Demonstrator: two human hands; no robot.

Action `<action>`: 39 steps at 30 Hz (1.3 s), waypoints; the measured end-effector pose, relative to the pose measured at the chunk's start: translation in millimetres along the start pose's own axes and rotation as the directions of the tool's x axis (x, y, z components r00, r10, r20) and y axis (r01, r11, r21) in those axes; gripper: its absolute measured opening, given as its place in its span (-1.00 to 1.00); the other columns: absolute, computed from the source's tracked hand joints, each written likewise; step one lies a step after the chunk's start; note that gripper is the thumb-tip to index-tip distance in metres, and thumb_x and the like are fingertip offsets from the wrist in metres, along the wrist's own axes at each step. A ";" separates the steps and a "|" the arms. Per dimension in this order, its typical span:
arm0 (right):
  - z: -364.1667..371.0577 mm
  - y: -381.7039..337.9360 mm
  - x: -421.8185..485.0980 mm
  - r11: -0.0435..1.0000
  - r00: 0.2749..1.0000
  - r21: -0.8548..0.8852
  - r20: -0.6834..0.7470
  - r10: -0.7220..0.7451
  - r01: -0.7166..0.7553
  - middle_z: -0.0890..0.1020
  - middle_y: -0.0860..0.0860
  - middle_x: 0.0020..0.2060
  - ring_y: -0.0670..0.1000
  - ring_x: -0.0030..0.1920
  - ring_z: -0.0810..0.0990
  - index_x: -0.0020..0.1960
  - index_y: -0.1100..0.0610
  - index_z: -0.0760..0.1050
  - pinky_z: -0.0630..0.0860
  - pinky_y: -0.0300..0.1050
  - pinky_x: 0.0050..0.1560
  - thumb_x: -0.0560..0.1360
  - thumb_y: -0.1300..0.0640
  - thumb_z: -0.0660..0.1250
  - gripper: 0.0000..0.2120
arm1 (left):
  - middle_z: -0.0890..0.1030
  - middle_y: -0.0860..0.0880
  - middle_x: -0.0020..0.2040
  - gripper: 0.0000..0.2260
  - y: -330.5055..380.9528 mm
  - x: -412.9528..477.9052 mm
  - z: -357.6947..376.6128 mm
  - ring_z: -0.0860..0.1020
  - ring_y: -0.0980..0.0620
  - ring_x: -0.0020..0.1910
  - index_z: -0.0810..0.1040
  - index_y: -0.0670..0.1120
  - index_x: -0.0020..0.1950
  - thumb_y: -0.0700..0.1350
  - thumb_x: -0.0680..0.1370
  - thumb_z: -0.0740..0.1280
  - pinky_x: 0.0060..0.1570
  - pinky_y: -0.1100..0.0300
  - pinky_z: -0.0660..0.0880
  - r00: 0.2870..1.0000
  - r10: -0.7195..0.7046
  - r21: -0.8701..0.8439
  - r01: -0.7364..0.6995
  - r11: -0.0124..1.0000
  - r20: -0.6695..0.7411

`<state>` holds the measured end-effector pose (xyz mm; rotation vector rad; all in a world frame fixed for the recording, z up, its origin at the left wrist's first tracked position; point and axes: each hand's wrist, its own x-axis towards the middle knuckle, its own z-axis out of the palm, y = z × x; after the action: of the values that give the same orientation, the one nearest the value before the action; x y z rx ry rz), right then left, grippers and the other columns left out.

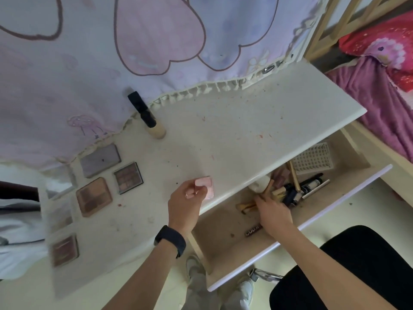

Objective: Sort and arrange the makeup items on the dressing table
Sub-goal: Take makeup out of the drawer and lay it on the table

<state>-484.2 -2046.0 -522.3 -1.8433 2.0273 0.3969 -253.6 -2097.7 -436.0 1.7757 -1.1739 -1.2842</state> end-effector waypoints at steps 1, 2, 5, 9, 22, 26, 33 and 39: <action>1.7 -1.1 2.0 0.999 1.000 -0.037 -0.005 -0.001 0.001 0.49 0.01 0.30 0.08 0.30 0.50 0.34 0.02 0.42 0.57 -0.02 0.02 0.58 0.25 0.22 -0.64 | 0.69 0.18 -0.11 -0.89 -4.5 1.2 -3.4 0.64 0.10 -0.01 0.67 0.14 -0.02 -0.08 0.52 0.45 0.05 0.10 0.58 1.000 -0.021 -0.015 0.021 1.000 -0.010; 1.7 -2.4 3.7 0.997 1.000 -0.076 -0.002 -0.010 0.010 0.49 0.02 0.30 0.10 0.30 0.50 0.34 0.04 0.42 0.58 -0.01 0.00 0.59 0.25 0.21 -0.66 | 0.70 0.15 -0.10 -0.90 -8.0 1.3 -5.4 0.65 0.08 -0.01 0.68 0.11 -0.01 -0.08 0.52 0.47 0.06 0.08 0.59 0.999 -0.033 -0.037 0.032 0.999 -0.017; 4.0 -4.2 6.6 0.984 0.997 -0.174 -0.047 -0.054 0.045 0.53 0.07 0.24 0.15 0.23 0.55 0.29 0.12 0.47 0.59 0.02 -0.06 0.57 0.24 0.27 -0.70 | 0.70 0.16 -0.10 -0.90 -12.5 0.4 -6.2 0.65 0.13 -0.03 0.68 0.11 0.00 -0.06 0.51 0.49 0.02 0.16 0.56 1.000 -0.025 -0.033 0.024 0.999 -0.007; -1.5 -8.1 3.5 0.970 0.994 -0.225 -0.042 -0.100 0.088 0.63 0.12 0.01 0.18 -0.05 0.67 -0.02 0.20 0.62 0.61 0.02 -0.19 0.39 0.25 0.52 -0.82 | 0.70 0.18 -0.09 -0.90 -11.5 1.2 -5.8 0.64 0.18 -0.05 0.68 0.12 0.01 -0.03 0.50 0.48 0.07 0.12 0.58 1.000 -0.028 -0.010 0.028 1.000 0.003; -4.5 1.5 -11.4 0.955 0.953 -0.050 -0.064 -0.297 0.294 0.61 -0.06 0.07 0.06 0.12 0.51 0.24 -0.03 0.48 0.41 -0.12 -0.06 0.64 0.12 0.17 -0.78 | 0.70 0.19 -0.11 -0.90 -7.7 2.4 -8.6 0.65 0.15 -0.04 0.67 0.15 -0.01 -0.01 0.49 0.48 0.14 -0.04 0.58 0.999 -0.046 -0.016 0.047 0.999 0.027; -31.7 0.9 -43.0 0.888 0.955 0.359 -0.175 -0.240 0.289 0.63 -0.24 -0.02 -0.05 0.04 0.49 0.19 -0.08 0.58 0.48 -0.11 0.02 0.61 -0.04 0.31 -0.81 | 0.69 0.21 -0.12 -0.90 -6.5 1.4 -11.0 0.64 0.19 -0.07 0.66 0.16 -0.03 -0.02 0.49 0.49 0.14 -0.03 0.58 0.997 -0.060 -0.022 0.060 0.998 0.040; -91.1 -37.6 -82.5 0.383 0.990 0.924 -0.047 0.130 -0.007 0.72 -0.22 -0.19 -0.27 -0.14 0.66 -0.01 -0.24 0.64 0.48 -0.39 -0.18 0.49 -0.03 0.47 -0.88 | 0.68 0.02 0.00 -0.70 4.7 2.0 -18.7 0.65 0.05 -0.03 0.58 0.14 0.15 -0.15 0.49 0.50 -0.06 0.17 0.61 0.988 -0.115 -0.165 0.130 0.978 0.099; -112.7 -82.3 -65.9 -0.136 0.975 0.989 0.077 0.207 -0.049 0.76 0.01 -0.10 -0.04 -0.05 0.74 0.09 0.07 0.67 0.61 -0.32 -0.11 0.48 0.10 0.52 -0.80 | 0.61 0.23 0.01 -0.69 22.4 -22.1 -37.4 0.59 0.11 0.02 0.66 0.21 -0.16 -0.18 0.59 0.28 -0.15 0.37 0.47 0.981 0.012 -0.060 -0.001 0.998 0.192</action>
<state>-406.7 -2046.1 -388.8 -0.5356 1.5335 -1.0894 -227.3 -2086.2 -396.4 1.6323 -1.2313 -1.4980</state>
